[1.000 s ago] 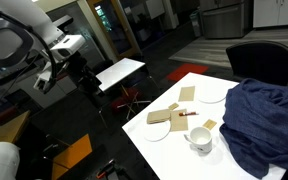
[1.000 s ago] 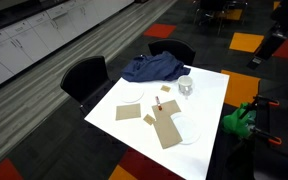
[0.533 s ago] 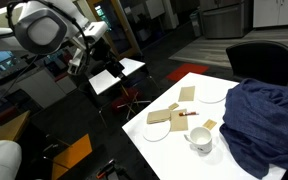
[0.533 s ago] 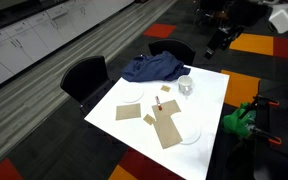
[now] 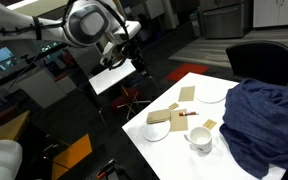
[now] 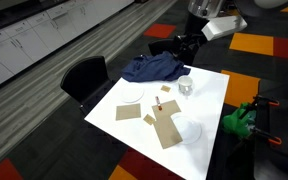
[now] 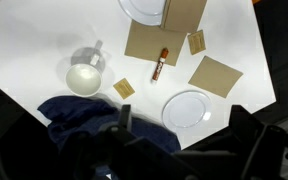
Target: Put the red marker inside the white mug
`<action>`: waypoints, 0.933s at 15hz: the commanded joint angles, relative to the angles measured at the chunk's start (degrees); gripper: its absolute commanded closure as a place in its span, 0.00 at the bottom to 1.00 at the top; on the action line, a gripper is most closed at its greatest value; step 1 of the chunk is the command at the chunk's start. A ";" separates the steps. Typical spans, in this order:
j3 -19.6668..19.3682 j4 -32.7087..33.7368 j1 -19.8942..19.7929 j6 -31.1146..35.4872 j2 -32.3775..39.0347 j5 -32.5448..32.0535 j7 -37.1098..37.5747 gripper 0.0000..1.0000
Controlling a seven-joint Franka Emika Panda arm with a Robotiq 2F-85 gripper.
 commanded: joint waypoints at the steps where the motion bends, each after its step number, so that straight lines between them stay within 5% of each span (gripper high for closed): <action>1: -1.96 6.91 2.69 0.82 9.00 -2.45 5.23 0.00; 14: -11.88 11.01 13.24 15.85 25.72 -14.00 19.30 0.00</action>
